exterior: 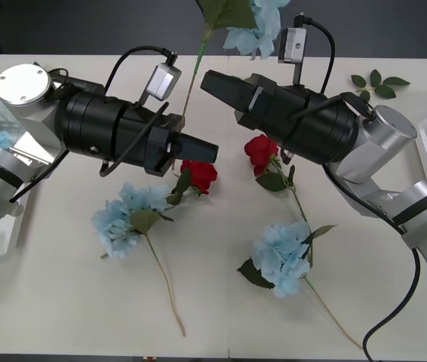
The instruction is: Put the red flowers into the right box and the blue flowers into the left box
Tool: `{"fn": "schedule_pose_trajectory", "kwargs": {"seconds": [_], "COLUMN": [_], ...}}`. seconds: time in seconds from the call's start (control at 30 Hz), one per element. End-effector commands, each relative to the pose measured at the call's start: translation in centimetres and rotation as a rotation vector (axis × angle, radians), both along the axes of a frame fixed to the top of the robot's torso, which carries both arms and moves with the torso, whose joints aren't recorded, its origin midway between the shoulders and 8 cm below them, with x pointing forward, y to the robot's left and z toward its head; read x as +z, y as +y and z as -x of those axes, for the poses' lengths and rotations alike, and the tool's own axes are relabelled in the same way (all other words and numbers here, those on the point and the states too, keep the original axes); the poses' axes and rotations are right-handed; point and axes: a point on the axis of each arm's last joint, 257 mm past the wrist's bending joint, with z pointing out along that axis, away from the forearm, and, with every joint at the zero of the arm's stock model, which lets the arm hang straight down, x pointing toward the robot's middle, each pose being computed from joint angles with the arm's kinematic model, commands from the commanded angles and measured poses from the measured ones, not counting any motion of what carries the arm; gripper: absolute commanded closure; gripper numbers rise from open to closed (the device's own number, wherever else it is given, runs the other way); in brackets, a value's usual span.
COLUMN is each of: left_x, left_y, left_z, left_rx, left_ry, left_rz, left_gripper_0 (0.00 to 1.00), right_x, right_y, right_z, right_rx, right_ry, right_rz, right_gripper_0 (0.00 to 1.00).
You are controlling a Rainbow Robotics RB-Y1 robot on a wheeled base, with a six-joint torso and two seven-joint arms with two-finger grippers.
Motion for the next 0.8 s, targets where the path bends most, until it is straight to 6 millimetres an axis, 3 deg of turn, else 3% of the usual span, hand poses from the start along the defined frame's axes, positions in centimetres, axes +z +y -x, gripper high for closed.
{"fn": "schedule_pose_trajectory", "kwargs": {"seconds": [0.03, 0.27, 0.4, 0.47, 0.5, 0.63, 0.73, 0.8], "left_x": [2.3, 1.7, 1.7, 1.7, 1.9, 2.2, 2.0, 1.6], "left_y": [2.8, 9.2, 13.8, 15.6, 17.8, 22.4, 27.2, 30.5], "left_z": [-0.6, -1.4, -1.9, -2.2, -2.4, -3.0, -3.8, -4.3], "left_rx": [0.015, 0.083, 0.149, 0.184, 0.226, 0.329, 0.449, 0.533], "left_ry": [-0.047, -0.056, -0.058, -0.059, -0.062, -0.068, -0.082, -0.085], "left_rz": [-0.019, -0.106, -0.164, -0.183, -0.203, -0.252, -0.324, -0.376], "left_gripper_0": [1.0, 1.0, 1.0, 1.0, 1.0, 1.0, 1.0, 1.0], "right_x": [2.3, 1.5, -0.7, -1.9, -3.5, -6.9, -9.8, -11.3], "right_y": [-0.1, -2.6, -4.3, -5.0, -5.5, -6.2, -7.0, -7.4], "right_z": [1.0, 1.2, 2.4, 2.9, 3.5, 4.2, 4.5, 5.0], "right_rx": [0.029, 0.023, 0.04, 0.048, 0.056, 0.052, 0.037, 0.044], "right_ry": [-0.073, -0.128, -0.148, -0.149, -0.15, -0.203, -0.309, -0.287], "right_rz": [0.022, 0.147, 0.277, 0.334, 0.398, 0.549, 0.706, 0.782], "right_gripper_0": [0.0, 0.0, 0.0, 0.0, 0.0, 0.0, 0.0, 0.0]}}
